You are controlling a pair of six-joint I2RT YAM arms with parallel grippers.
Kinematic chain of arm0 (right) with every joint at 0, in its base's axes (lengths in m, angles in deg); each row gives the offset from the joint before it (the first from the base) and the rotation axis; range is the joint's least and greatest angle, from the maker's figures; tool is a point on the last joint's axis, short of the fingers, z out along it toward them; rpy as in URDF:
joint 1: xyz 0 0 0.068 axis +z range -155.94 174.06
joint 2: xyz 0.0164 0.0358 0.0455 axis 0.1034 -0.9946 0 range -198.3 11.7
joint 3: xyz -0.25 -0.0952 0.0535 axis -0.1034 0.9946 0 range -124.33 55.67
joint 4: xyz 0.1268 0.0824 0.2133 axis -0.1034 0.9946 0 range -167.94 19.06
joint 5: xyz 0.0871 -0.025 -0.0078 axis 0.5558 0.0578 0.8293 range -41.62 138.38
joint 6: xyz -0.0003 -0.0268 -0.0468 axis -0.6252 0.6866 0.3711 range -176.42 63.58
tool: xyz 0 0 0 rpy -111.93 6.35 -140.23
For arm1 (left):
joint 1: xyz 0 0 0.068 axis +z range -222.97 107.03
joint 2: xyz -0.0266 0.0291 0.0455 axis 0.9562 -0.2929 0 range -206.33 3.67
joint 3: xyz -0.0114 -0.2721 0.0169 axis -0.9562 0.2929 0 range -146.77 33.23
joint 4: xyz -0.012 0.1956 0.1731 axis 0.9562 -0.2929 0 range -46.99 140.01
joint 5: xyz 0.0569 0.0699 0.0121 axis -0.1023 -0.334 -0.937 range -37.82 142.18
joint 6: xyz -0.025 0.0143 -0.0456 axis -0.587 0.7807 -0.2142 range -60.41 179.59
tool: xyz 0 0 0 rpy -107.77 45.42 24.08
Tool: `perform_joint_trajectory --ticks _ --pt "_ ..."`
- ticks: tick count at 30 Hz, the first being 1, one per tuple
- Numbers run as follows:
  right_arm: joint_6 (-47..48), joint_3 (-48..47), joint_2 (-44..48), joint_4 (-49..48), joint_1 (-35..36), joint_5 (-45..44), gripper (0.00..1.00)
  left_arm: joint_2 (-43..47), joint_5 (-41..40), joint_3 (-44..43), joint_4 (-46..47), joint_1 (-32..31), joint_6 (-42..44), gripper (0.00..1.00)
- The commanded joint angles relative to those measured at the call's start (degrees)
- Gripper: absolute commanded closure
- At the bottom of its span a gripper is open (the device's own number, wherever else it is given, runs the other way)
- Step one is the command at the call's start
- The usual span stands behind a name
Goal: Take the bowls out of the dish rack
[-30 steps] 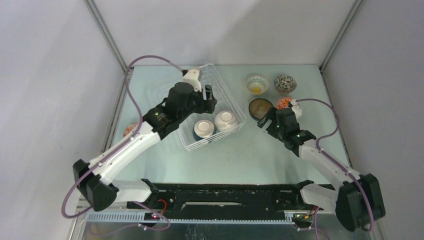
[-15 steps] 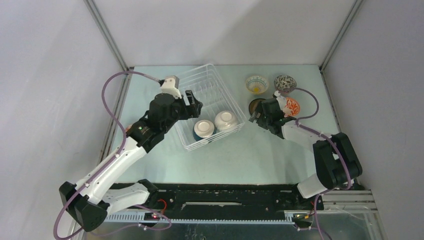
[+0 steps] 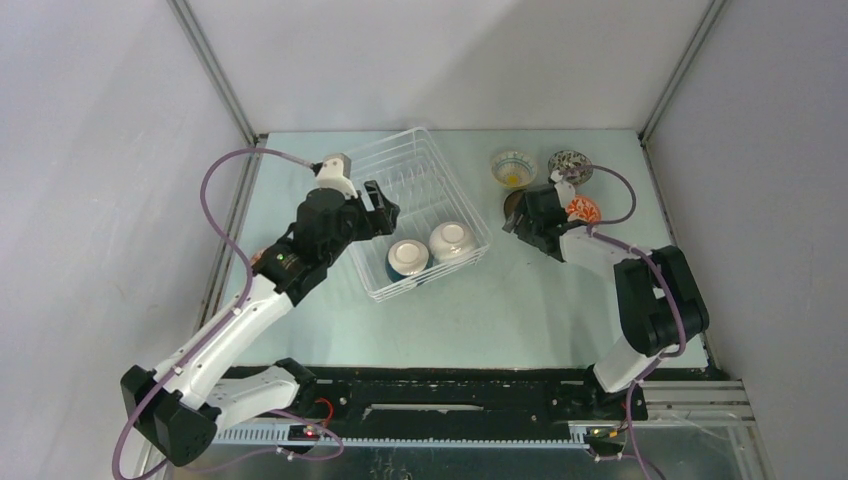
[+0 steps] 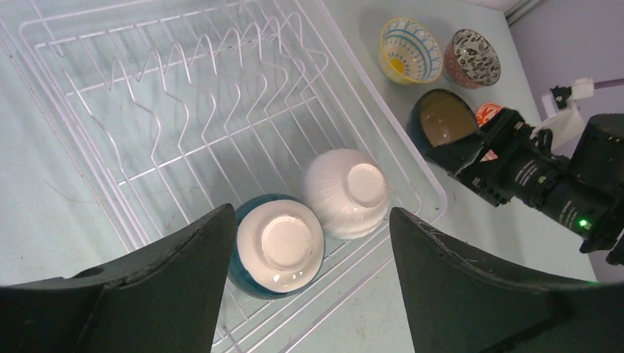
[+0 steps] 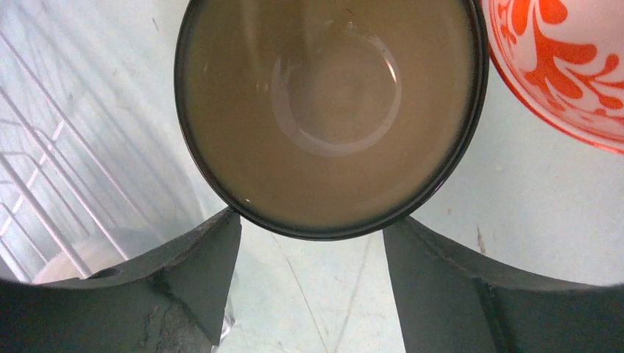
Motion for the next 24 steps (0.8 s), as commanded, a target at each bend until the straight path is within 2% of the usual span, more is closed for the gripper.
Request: perform_joint_trajectory --ticks 1,8,11,18,23,24 --pt "1.54 -4.07 -1.86 -1.81 -2.06 -1.96 0.22 0.49 0.06 1.94 2.62 0.91 -0.90 0.16" --pt "5.55 -3.93 2.98 1.14 -0.08 0.58 0.11 -1.24 0.75 1.79 2.47 1.52 1.07 0.17" --pt "6.95 -2.75 7.94 2.06 1.26 0.64 0.11 -3.47 2.98 0.81 2.02 1.54 3.09 0.19" --pt "11.32 -1.70 18.29 6.90 3.34 -0.59 0.15 -10.42 7.60 -0.90 -0.26 1.71 5.95 0.31" --pt "13.66 -1.69 23.05 7.40 3.90 3.87 0.16 -13.82 9.28 -0.20 -0.28 1.70 7.05 0.35" --pt "14.12 -1.68 23.76 7.15 4.10 4.76 0.16 -14.63 9.38 -0.24 -0.36 1.75 7.21 0.39"
